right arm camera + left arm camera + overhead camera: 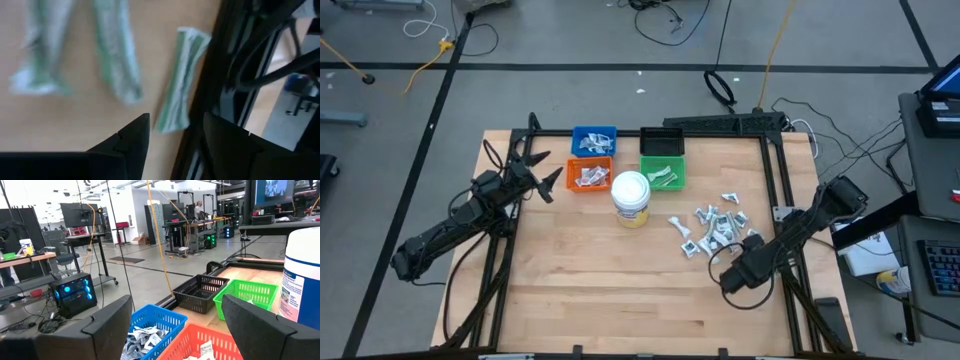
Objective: Pick & Place First Aid Supplies
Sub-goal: Put the green bandage into the green bin
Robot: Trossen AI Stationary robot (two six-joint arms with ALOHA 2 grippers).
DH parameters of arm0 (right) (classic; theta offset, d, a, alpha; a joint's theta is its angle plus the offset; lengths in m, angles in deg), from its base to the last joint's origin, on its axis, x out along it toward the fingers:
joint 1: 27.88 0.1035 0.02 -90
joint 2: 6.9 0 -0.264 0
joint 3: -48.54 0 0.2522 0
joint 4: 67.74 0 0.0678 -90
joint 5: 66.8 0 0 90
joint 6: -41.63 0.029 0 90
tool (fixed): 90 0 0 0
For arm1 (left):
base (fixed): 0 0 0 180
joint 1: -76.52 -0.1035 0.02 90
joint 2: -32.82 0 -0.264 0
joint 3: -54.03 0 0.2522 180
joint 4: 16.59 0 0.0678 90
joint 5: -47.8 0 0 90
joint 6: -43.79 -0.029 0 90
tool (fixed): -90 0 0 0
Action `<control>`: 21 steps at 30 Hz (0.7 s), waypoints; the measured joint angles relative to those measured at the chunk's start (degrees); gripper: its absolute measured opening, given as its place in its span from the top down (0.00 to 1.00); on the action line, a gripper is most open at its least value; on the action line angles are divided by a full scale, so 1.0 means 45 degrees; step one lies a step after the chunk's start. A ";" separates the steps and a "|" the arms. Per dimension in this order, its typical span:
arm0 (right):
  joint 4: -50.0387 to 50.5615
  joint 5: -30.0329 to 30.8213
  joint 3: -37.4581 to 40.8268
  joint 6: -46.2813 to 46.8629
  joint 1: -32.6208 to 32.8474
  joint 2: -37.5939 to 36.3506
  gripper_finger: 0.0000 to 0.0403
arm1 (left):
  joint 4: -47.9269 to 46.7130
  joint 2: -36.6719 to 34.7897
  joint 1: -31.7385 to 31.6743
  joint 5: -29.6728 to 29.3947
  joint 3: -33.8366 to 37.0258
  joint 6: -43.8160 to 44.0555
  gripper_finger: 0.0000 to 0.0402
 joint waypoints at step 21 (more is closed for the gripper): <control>-0.2551 0.0084 0.1601 -0.0037 -0.0015 -0.0024 0.96 | 0.0000 0.0002 0.0000 -0.0001 0.0000 0.0000 0.23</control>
